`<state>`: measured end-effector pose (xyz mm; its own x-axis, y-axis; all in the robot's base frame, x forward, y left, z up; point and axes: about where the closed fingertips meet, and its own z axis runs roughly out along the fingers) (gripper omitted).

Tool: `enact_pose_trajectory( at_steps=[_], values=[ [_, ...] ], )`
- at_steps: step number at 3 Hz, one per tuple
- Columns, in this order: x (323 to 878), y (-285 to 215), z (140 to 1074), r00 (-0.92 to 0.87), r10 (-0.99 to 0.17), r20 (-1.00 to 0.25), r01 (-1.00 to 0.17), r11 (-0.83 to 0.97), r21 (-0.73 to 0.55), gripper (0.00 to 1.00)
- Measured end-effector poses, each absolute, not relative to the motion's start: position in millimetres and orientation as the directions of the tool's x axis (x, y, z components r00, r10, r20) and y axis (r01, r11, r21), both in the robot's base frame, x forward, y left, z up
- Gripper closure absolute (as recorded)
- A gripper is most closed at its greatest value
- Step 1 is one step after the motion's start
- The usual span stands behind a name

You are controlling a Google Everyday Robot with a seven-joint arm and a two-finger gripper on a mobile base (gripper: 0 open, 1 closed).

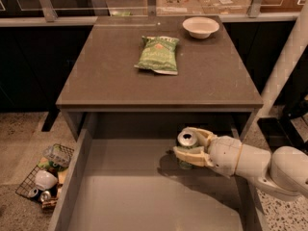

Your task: Place green can into top drawer

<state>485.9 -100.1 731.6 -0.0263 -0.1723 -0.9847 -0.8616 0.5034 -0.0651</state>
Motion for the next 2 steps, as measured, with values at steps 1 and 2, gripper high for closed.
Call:
enact_pose_trajectory(
  at_steps=[1, 2],
  values=[
    [485.0, -102.2, 716.8, -0.008, -0.185, -0.983, -0.872, 0.482, -0.084, 1.0],
    [482.4, -106.2, 712.4, 0.017, -0.204, -0.979, -0.867, 0.485, -0.116, 0.82]
  ],
)
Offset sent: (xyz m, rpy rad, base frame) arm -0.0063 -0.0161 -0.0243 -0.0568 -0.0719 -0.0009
